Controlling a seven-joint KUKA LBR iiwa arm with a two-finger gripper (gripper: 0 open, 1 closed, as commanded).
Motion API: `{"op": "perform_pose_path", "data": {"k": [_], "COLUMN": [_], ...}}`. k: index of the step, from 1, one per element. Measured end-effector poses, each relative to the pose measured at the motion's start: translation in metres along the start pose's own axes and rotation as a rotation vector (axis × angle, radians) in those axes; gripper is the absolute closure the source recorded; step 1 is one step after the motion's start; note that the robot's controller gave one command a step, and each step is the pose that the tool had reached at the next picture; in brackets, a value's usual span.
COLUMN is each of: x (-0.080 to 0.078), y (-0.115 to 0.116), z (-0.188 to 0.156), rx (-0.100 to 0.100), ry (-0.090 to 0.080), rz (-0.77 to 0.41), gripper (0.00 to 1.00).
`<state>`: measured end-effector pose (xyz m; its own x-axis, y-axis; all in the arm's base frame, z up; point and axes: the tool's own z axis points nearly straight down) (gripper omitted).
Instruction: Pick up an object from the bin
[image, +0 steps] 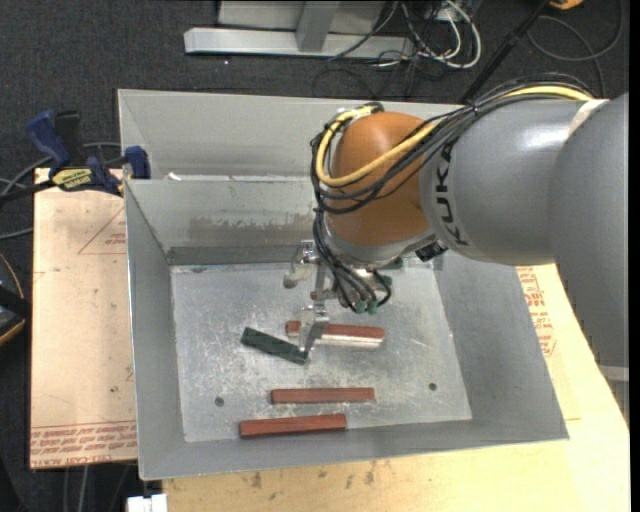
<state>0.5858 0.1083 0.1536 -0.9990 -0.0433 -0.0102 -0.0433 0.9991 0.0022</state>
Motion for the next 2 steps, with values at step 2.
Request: {"op": "perform_pose_path", "data": {"k": [2], "x": [0.0179], "y": [-0.0034], "z": [0.0760], "rx": [-0.003], "ry": [0.002], "rz": [0.037], "gripper": [1.00]}}
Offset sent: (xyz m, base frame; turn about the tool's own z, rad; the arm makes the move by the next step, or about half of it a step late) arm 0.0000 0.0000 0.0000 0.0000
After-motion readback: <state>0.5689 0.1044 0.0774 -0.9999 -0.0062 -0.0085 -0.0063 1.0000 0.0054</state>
